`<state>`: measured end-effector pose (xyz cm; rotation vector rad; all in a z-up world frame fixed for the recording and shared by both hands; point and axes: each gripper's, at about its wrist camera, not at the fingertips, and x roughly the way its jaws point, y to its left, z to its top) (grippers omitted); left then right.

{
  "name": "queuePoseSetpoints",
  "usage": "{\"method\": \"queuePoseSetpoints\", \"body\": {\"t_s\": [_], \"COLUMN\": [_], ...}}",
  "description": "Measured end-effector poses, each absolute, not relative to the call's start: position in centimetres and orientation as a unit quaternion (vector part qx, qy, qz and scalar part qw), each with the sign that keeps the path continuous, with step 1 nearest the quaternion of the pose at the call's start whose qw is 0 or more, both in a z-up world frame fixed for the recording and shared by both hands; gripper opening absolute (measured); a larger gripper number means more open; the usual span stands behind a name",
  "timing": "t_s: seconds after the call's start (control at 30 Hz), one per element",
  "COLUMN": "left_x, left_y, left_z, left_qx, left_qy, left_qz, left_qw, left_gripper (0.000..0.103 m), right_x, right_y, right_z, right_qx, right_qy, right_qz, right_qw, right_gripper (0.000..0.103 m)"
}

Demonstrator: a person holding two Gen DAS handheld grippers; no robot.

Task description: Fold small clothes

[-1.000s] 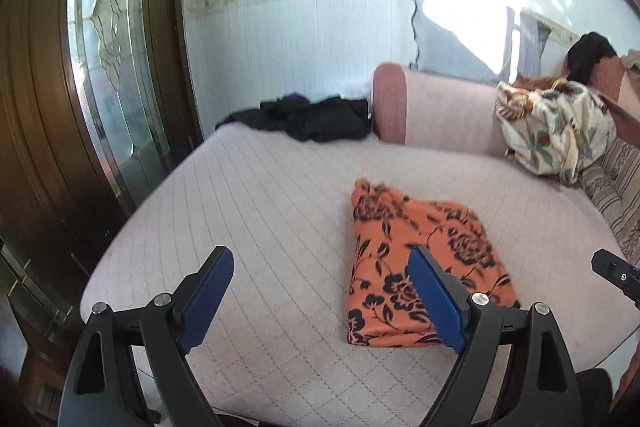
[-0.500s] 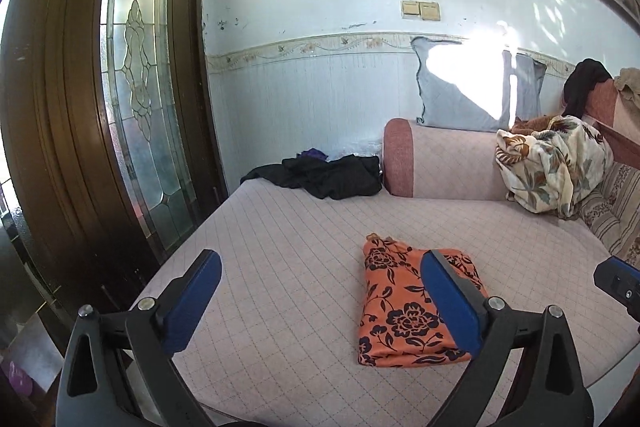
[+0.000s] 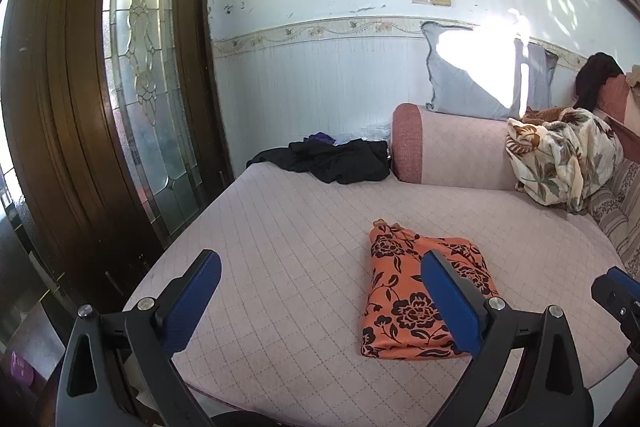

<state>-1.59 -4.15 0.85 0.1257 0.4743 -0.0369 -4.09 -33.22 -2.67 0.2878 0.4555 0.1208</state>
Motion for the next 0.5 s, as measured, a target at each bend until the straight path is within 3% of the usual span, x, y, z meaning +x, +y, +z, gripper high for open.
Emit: {"method": "queuePoseSetpoints", "body": {"t_s": [0.5], "left_x": [-1.45], "left_y": [-3.67], "left_z": [0.96], "left_qx": [0.079], "left_qy": [0.249], "left_qz": [0.019], "left_qw": [0.965], "left_gripper": [0.1], "right_x": [-3.57], "right_y": [-32.47], "right_z": [-3.56], "right_qx": [0.146], "right_qy": [0.237], "right_qz": [0.07], "right_qw": [0.958], "right_gripper": [0.062]}}
